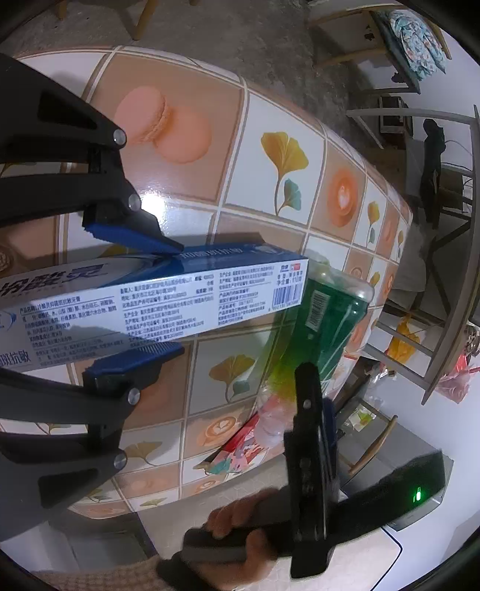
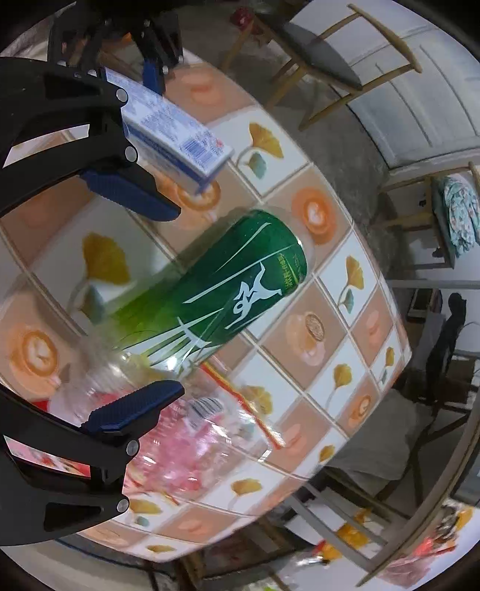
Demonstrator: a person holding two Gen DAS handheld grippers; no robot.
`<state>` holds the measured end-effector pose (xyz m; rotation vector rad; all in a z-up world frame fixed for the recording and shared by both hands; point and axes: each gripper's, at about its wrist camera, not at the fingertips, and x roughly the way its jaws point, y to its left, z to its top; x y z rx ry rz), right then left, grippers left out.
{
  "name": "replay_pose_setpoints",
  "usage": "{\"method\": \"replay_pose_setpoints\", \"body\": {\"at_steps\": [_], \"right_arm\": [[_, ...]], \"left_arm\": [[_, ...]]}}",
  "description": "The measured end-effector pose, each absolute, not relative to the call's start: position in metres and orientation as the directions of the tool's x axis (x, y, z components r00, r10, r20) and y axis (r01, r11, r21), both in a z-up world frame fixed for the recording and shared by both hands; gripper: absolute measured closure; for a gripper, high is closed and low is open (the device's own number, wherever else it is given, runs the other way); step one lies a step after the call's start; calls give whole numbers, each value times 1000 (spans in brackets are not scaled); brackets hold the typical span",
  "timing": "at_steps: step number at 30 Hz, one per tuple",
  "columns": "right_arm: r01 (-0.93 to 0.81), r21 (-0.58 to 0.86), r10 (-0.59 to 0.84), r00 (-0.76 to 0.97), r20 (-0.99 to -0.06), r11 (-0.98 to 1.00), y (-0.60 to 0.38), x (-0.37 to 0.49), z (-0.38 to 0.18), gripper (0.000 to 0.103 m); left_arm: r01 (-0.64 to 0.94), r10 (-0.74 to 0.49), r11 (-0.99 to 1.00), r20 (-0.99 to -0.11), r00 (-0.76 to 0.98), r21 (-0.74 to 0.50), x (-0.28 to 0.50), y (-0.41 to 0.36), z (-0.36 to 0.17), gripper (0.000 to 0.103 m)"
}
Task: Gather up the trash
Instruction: 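Grasp the white-and-blue toothpaste box with the left gripper, then grasp the green plastic bottle with the right gripper while the left gripper holds the toothpaste box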
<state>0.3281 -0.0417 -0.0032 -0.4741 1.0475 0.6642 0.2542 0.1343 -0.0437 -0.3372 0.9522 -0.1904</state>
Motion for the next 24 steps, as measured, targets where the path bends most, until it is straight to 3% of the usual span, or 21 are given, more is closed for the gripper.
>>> {"method": "replay_pose_setpoints", "body": {"at_steps": [4, 13, 18, 20, 24], "right_arm": [[-712, 28, 302, 262, -916, 702, -38, 315, 3, 19], [-683, -77, 220, 338, -915, 726, -22, 326, -3, 19], [-684, -162, 155, 377, -913, 711, -15, 322, -4, 31], [-697, -200, 130, 391, -911, 689, -11, 320, -6, 30], [-712, -289, 77, 434, -898, 639, -1, 323, -16, 21]], "left_arm": [[5, -306, 930, -765, 566, -368, 254, 135, -44, 56], [-5, -299, 931, -772, 560, -365, 255, 134, -44, 56], [-10, -286, 936, -779, 558, -351, 256, 131, -45, 56], [-10, -283, 938, -781, 557, -347, 255, 129, -45, 56], [-11, -286, 937, -782, 554, -350, 256, 130, -45, 56]]}}
